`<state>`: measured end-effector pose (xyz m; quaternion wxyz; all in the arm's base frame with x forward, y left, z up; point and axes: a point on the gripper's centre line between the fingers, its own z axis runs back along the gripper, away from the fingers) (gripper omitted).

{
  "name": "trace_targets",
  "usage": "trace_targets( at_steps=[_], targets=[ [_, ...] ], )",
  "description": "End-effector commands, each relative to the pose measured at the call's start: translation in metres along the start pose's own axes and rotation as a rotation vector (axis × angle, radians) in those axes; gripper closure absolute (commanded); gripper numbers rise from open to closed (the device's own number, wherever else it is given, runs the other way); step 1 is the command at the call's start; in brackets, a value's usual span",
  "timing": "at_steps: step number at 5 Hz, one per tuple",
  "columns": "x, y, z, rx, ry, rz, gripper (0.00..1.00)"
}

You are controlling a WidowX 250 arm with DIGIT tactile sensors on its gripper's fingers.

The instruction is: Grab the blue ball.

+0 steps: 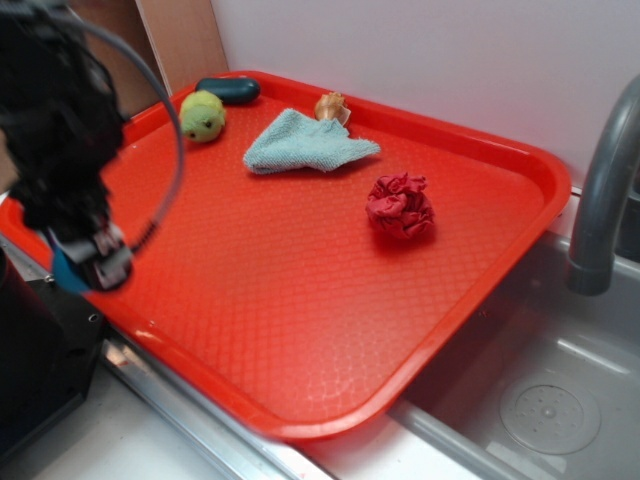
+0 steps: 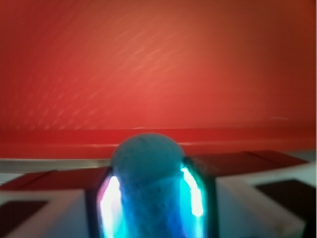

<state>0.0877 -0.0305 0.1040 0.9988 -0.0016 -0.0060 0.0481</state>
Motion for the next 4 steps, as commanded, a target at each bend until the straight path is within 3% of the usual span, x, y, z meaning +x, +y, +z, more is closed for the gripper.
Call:
trace_targets(
  at_steps=[1, 3, 4],
  targets=[
    [0.028, 0.049, 0.106, 0.01, -0.062, 0.104, 1.0],
    [0.087, 0.055, 0.114, 0.104, -0.083, 0.132, 1.0],
    [0.098, 0.058, 0.092, 0.122, -0.034, 0.135, 1.0]
  ],
)
